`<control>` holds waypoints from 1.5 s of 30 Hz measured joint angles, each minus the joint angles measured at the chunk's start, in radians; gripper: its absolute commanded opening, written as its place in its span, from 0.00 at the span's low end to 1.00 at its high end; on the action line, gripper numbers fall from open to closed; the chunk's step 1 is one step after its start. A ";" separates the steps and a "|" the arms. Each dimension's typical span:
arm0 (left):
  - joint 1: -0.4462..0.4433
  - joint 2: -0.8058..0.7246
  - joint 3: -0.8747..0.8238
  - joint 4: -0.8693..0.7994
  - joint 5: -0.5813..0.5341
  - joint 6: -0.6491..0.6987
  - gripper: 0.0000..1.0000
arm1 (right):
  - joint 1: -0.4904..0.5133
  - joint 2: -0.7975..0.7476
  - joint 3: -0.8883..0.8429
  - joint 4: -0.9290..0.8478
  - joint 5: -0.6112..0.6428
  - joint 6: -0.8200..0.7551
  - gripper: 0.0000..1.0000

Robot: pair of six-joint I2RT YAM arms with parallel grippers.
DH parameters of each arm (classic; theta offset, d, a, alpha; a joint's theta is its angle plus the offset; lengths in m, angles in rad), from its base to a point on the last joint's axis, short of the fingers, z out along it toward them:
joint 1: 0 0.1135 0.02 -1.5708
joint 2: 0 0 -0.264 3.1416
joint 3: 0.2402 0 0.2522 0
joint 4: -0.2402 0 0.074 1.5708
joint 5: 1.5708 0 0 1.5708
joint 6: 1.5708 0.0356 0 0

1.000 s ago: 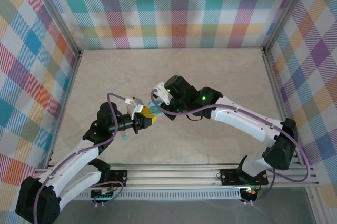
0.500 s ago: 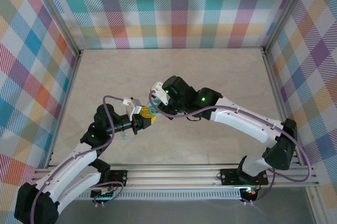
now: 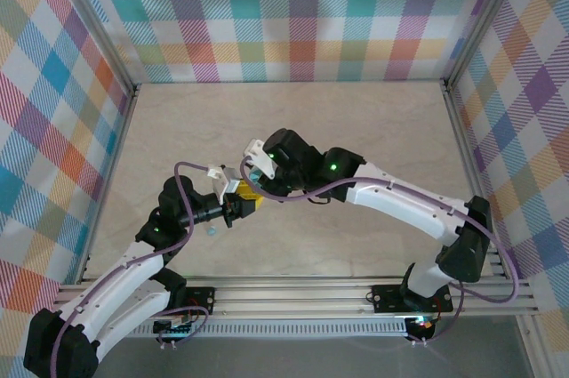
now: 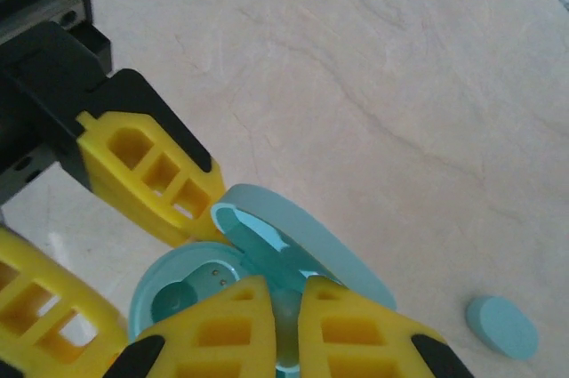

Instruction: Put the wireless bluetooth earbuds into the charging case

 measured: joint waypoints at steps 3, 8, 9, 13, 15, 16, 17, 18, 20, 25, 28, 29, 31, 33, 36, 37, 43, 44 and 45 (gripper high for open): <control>0.000 -0.013 -0.008 0.002 -0.012 -0.002 0.01 | 0.001 0.010 0.003 -0.011 0.027 -0.028 0.10; 0.000 -0.036 -0.023 0.002 -0.024 -0.002 0.01 | 0.005 0.010 0.002 -0.019 0.058 -0.072 0.11; 0.000 -0.040 -0.024 0.002 -0.027 -0.002 0.01 | 0.005 0.010 0.002 -0.019 0.060 -0.080 0.11; 0.000 -0.043 -0.026 0.001 -0.031 -0.002 0.01 | 0.006 0.010 -0.001 -0.018 0.056 -0.105 0.12; 0.000 -0.043 -0.026 0.001 -0.031 -0.002 0.01 | 0.006 0.009 -0.001 -0.019 0.047 -0.109 0.12; 0.000 -0.043 -0.026 0.001 -0.031 -0.002 0.01 | 0.006 0.009 -0.001 -0.020 0.040 -0.108 0.12; 0.000 -0.043 -0.026 0.001 -0.030 -0.002 0.01 | 0.006 0.009 -0.001 -0.022 0.032 -0.108 0.12; 0.000 -0.043 -0.026 0.001 -0.030 -0.002 0.01 | 0.006 0.009 -0.001 -0.025 0.024 -0.108 0.12; 0.000 -0.045 -0.026 0.001 -0.029 -0.002 0.01 | 0.006 0.009 -0.001 -0.032 0.011 -0.108 0.12; 0.000 -0.045 -0.026 -0.006 -0.029 -0.002 0.01 | 0.005 0.009 -0.001 -0.039 -0.029 -0.101 0.16; -0.002 -0.045 -0.026 -0.008 -0.026 -0.002 0.01 | 0.000 0.009 -0.001 -0.044 -0.050 -0.095 0.19; -0.003 -0.045 -0.026 -0.009 -0.026 -0.002 0.01 | -0.002 0.009 -0.001 -0.045 -0.058 -0.091 0.20; -0.005 -0.045 -0.026 -0.011 -0.023 -0.002 0.02 | -0.005 0.009 -0.001 -0.049 -0.072 -0.082 0.20; -0.005 -0.044 -0.026 -0.018 -0.018 -0.002 0.01 | -0.008 0.010 0.000 -0.058 -0.085 -0.074 0.21; -0.005 -0.043 -0.026 -0.025 -0.011 -0.002 0.01 | -0.008 0.022 0.015 -0.077 -0.091 -0.062 0.25; -0.005 -0.043 -0.026 -0.026 -0.011 -0.002 0.01 | -0.008 0.027 0.020 -0.083 -0.091 -0.055 0.27; -0.005 -0.043 -0.026 -0.035 -0.013 -0.002 0.01 | -0.007 0.038 0.045 -0.111 -0.103 -0.032 0.30; -0.005 -0.043 -0.026 -0.032 -0.013 -0.002 0.01 | -0.007 0.040 0.053 -0.116 -0.109 -0.027 0.31; -0.005 -0.043 -0.026 -0.028 -0.013 -0.002 0.01 | -0.006 0.043 0.062 -0.123 -0.113 -0.024 0.31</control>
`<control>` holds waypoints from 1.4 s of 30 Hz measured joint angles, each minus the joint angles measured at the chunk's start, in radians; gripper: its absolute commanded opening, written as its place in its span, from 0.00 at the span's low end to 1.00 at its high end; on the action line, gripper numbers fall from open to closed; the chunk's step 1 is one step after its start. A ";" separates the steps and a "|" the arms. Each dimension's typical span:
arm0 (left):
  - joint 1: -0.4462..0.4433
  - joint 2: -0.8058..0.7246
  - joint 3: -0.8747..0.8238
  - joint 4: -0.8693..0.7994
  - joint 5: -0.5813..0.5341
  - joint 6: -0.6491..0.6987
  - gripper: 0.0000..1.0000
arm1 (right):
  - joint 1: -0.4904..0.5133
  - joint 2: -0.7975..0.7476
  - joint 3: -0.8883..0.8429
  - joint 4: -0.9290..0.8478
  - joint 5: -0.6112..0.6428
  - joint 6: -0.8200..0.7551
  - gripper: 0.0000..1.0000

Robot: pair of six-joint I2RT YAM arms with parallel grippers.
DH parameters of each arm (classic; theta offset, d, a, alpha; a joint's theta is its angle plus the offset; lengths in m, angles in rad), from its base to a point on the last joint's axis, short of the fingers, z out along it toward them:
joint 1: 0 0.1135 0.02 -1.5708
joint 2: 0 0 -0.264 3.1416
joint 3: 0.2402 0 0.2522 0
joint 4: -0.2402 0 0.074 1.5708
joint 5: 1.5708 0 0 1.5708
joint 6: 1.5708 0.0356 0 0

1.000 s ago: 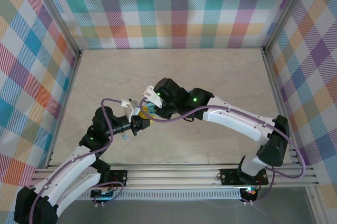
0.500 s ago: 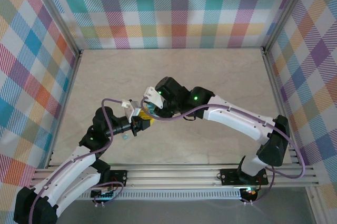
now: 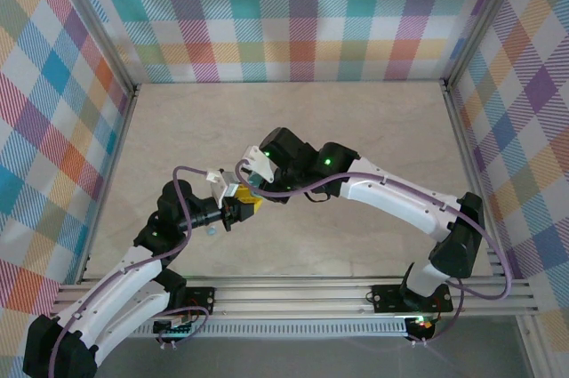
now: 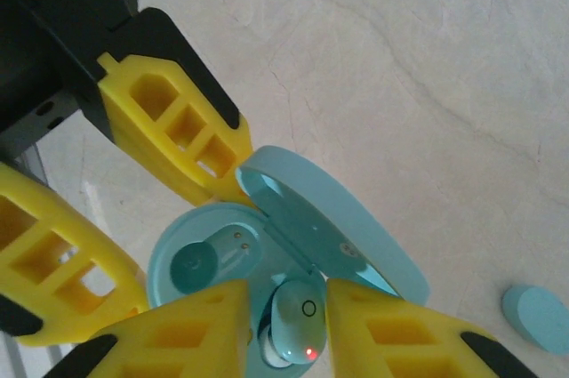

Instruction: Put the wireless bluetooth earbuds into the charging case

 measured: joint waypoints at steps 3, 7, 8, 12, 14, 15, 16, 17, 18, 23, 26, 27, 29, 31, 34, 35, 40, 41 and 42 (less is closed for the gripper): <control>0.000 0.000 0.000 0.006 -0.006 0.000 0.01 | 0.000 0.008 0.019 -0.008 -0.013 0.007 0.33; 0.000 -0.001 0.000 0.007 -0.007 0.000 0.01 | 0.001 0.012 0.033 -0.023 -0.027 0.023 0.36; 0.000 -0.001 0.000 0.007 -0.007 0.000 0.01 | 0.001 0.012 0.036 -0.026 -0.030 0.026 0.37; 0.000 -0.002 0.000 0.008 -0.023 0.000 0.01 | 0.001 0.012 0.053 -0.030 -0.034 0.046 0.40; 0.000 -0.003 0.000 0.008 -0.029 -0.001 0.01 | 0.000 0.010 0.061 -0.029 -0.034 0.057 0.40; 0.000 -0.003 0.000 0.010 -0.030 -0.001 0.01 | 0.000 0.008 0.063 -0.029 -0.034 0.064 0.40; 0.000 -0.003 0.000 0.011 -0.032 -0.002 0.01 | -0.002 0.003 0.063 -0.030 -0.034 0.076 0.40; 0.000 -0.003 0.000 0.012 -0.034 -0.002 0.01 | -0.005 -0.002 0.063 -0.030 -0.034 0.084 0.40; 0.000 -0.003 0.000 0.014 -0.037 -0.004 0.01 | -0.011 -0.008 0.063 -0.030 -0.034 0.094 0.40; 0.000 -0.005 0.000 0.015 -0.048 -0.008 0.01 | -0.046 -0.053 0.060 -0.022 -0.058 0.148 0.33; 0.000 -0.012 0.000 0.016 -0.051 -0.009 0.01 | -0.086 -0.087 0.040 -0.002 -0.096 0.192 0.27; 0.000 -0.014 0.000 0.019 -0.051 -0.011 0.01 | -0.103 -0.099 0.028 0.008 -0.117 0.213 0.26; 0.000 -0.016 0.000 0.028 -0.050 -0.016 0.01 | -0.142 -0.124 -0.008 0.031 -0.177 0.255 0.24; 0.000 -0.019 0.000 0.032 -0.047 -0.020 0.01 | -0.186 -0.145 -0.053 0.057 -0.249 0.299 0.23; 0.000 -0.024 0.000 0.050 -0.041 -0.028 0.01 | -0.227 -0.170 -0.114 0.087 -0.323 0.340 0.24; 0.000 -0.024 0.000 0.063 -0.037 -0.031 0.01 | -0.230 -0.176 -0.128 0.092 -0.339 0.348 0.24; 0.000 -0.018 0.000 0.125 -0.013 -0.031 0.01 | -0.229 -0.213 -0.182 0.126 -0.407 0.374 0.26; 0.000 -0.014 0.001 0.132 -0.009 -0.031 0.01 | -0.229 -0.216 -0.183 0.132 -0.414 0.376 0.26; -0.001 -0.007 0.002 0.136 -0.003 -0.030 0.01 | -0.229 -0.219 -0.183 0.138 -0.421 0.379 0.26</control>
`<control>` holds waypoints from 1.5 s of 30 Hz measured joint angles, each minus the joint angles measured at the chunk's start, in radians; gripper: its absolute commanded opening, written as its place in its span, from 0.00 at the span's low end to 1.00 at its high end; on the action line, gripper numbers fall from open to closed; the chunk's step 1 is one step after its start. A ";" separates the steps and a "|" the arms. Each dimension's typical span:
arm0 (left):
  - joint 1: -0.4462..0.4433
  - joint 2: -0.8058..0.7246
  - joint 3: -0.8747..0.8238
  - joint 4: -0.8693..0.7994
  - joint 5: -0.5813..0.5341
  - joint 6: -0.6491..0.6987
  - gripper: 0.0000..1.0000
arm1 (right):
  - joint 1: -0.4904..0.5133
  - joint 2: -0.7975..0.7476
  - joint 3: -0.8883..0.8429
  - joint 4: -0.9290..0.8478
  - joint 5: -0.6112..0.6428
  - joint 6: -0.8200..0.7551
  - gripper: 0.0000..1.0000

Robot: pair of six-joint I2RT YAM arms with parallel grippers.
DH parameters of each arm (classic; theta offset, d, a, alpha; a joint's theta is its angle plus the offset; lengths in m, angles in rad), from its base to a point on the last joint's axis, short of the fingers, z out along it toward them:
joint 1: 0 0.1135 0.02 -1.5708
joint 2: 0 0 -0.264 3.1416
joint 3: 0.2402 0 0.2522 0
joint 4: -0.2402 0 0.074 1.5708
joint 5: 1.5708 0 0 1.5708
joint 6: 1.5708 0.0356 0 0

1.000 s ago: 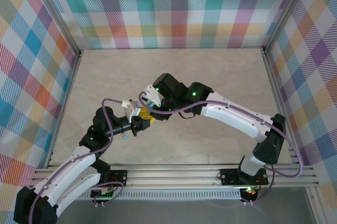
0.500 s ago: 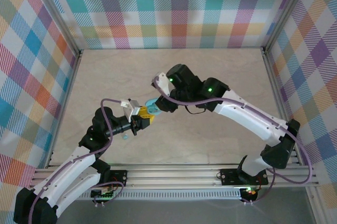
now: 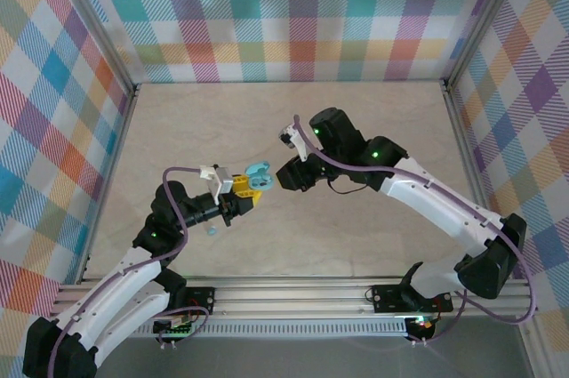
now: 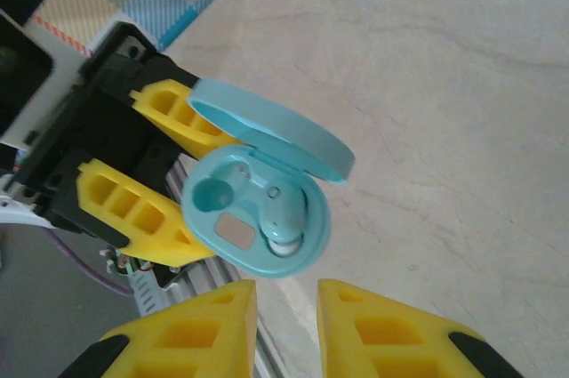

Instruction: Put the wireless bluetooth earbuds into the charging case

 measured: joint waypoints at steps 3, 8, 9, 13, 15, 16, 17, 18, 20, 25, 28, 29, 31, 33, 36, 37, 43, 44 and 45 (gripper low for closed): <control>-0.001 0.022 0.004 0.005 0.016 0.004 0.00 | -0.002 -0.003 0.000 0.022 -0.013 0.010 0.26; -0.008 0.040 0.019 0.005 0.033 0.009 0.00 | -0.009 -0.003 0.000 0.040 -0.020 0.012 0.25; -0.008 0.040 0.023 0.005 0.035 0.011 0.00 | -0.010 -0.002 0.000 0.041 -0.021 0.011 0.25; -0.012 0.039 0.040 0.003 0.039 0.018 0.00 | -0.009 0.013 0.001 0.042 -0.030 0.011 0.25; -0.013 0.039 0.049 0.000 0.041 0.023 0.00 | -0.010 0.025 0.002 0.044 -0.034 0.011 0.24; -0.013 0.039 0.051 -0.003 0.040 0.026 0.00 | -0.009 0.030 0.002 0.045 -0.041 0.011 0.24; -0.013 0.039 0.052 -0.004 0.039 0.027 0.00 | -0.009 0.035 0.002 0.045 -0.047 0.011 0.24; -0.013 0.039 0.052 -0.006 0.039 0.030 0.00 | -0.009 0.038 0.002 0.045 -0.051 0.011 0.23; -0.013 0.039 0.052 -0.011 0.040 0.033 0.00 | -0.009 0.040 0.002 0.048 -0.059 0.010 0.21; -0.013 0.040 0.053 -0.013 0.039 0.036 0.00 | -0.009 0.042 0.002 0.048 -0.065 0.010 0.19; -0.013 0.040 0.053 -0.014 0.039 0.038 0.00 | -0.009 0.042 0.002 0.048 -0.066 0.010 0.26; -0.013 0.040 0.053 -0.014 0.039 0.038 0.00 | -0.009 0.042 0.002 0.048 -0.065 0.011 0.28; -0.013 0.040 0.053 -0.020 0.039 0.038 0.00 | -0.010 0.041 0.002 0.048 -0.055 0.011 0.29; -0.014 0.040 0.054 -0.027 0.037 0.039 0.00 | -0.012 0.036 0.002 0.048 -0.038 0.011 0.30; -0.014 0.040 0.055 -0.032 0.030 0.041 0.00 | -0.031 0.013 0.000 0.052 -0.019 0.017 0.30; -0.014 0.040 0.055 -0.032 0.031 0.041 0.00 | -0.040 -0.001 -0.006 0.061 -0.018 0.020 0.30; -0.014 0.040 0.055 -0.031 0.031 0.042 0.00 | -0.069 -0.050 -0.014 0.100 -0.039 0.037 0.22; -0.014 0.040 0.055 -0.030 0.032 0.044 0.00 | -0.069 -0.048 -0.014 0.104 -0.052 0.039 0.21; -0.014 0.039 0.054 -0.028 0.032 0.045 0.00 | -0.069 -0.045 -0.014 0.105 -0.064 0.040 0.20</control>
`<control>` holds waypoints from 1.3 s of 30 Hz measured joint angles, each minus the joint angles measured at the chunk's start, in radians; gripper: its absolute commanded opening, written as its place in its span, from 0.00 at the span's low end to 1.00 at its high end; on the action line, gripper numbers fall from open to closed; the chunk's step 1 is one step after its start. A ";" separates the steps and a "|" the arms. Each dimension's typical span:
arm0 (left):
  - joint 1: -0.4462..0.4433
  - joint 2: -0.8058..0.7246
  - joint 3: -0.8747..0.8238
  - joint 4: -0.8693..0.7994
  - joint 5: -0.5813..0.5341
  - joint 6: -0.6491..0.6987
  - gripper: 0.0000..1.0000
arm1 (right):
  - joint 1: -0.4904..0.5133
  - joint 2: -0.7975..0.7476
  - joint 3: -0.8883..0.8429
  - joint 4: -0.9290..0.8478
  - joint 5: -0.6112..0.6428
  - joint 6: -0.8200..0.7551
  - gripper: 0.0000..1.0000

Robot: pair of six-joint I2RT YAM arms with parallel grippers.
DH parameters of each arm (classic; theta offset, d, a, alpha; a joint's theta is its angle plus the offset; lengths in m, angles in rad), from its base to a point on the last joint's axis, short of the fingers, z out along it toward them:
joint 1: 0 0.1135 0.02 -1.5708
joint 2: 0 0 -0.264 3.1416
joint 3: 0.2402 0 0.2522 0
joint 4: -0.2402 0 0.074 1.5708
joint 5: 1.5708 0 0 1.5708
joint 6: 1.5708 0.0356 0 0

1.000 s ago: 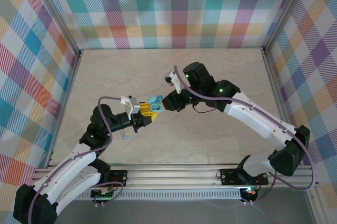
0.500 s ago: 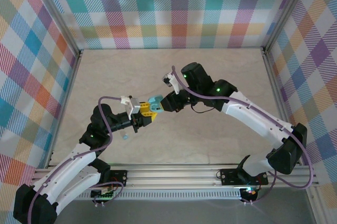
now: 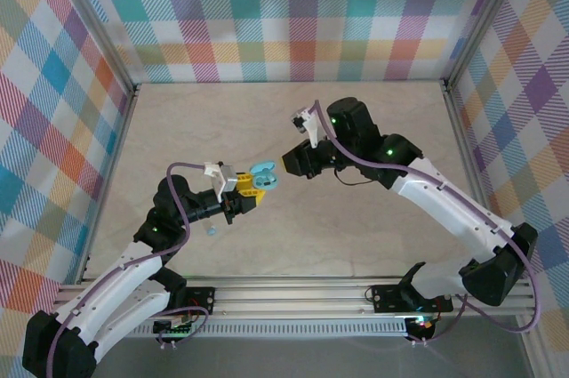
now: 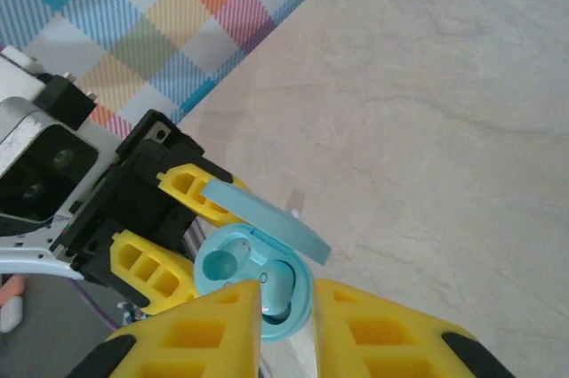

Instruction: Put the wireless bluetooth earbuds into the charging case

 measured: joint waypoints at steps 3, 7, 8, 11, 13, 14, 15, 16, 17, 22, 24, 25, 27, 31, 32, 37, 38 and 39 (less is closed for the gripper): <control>0.000 -0.008 -0.001 0.009 0.000 0.011 0.00 | 0.004 0.014 0.000 0.003 -0.039 0.000 0.19; 0.000 -0.018 -0.001 0.018 0.000 0.044 0.00 | 0.016 0.039 0.000 0.003 -0.081 -0.003 0.18; 0.000 -0.018 -0.001 0.019 0.000 0.054 0.00 | 0.021 0.045 0.000 0.002 -0.088 -0.005 0.18; 0.000 -0.016 -0.001 0.018 0.000 0.082 0.00 | 0.040 0.060 0.000 0.001 -0.094 -0.024 0.17; 0.000 -0.013 0.000 0.017 0.000 0.096 0.00 | 0.052 0.073 0.000 -0.006 -0.089 -0.037 0.15; 0.000 -0.009 0.000 0.011 0.000 0.102 0.00 | 0.057 0.080 0.003 -0.014 -0.082 -0.048 0.15; 0.000 -0.005 0.000 0.002 0.000 0.106 0.00 | 0.060 0.088 0.008 -0.023 -0.074 -0.056 0.15; 0.000 0.002 0.000 -0.004 0.000 0.110 0.00 | 0.063 0.097 0.016 -0.035 -0.064 -0.066 0.15; 0.000 0.006 0.000 -0.006 0.000 0.114 0.00 | 0.066 0.106 0.024 -0.046 -0.055 -0.076 0.15; 0.000 0.012 0.000 -0.027 -0.012 0.125 0.00 | 0.089 0.133 0.063 -0.098 0.012 -0.126 0.20; 0.000 0.012 0.000 -0.031 -0.016 0.130 0.00 | 0.095 0.135 0.068 -0.109 0.039 -0.142 0.22; 0.000 0.012 0.000 -0.035 -0.018 0.132 0.00 | 0.098 0.136 0.070 -0.113 0.051 -0.151 0.23; 0.000 0.013 0.000 -0.036 -0.020 0.136 0.00 | 0.103 0.138 0.075 -0.121 0.072 -0.162 0.25; 0.000 0.018 0.000 -0.035 -0.024 0.142 0.00 | 0.106 0.138 0.078 -0.132 0.116 -0.180 0.33; 0.000 0.018 0.001 -0.034 -0.023 0.143 0.00 | 0.106 0.138 0.078 -0.139 0.128 -0.183 0.34; 0.000 0.021 0.011 -0.034 -0.023 0.143 0.00 | 0.106 0.141 0.079 -0.153 0.149 -0.188 0.33; 0.000 0.023 0.011 -0.034 -0.022 0.143 0.00 | 0.106 0.142 0.079 -0.154 0.150 -0.189 0.32; 0.000 0.024 0.011 -0.034 -0.020 0.143 0.00 | 0.106 0.142 0.079 -0.156 0.151 -0.192 0.30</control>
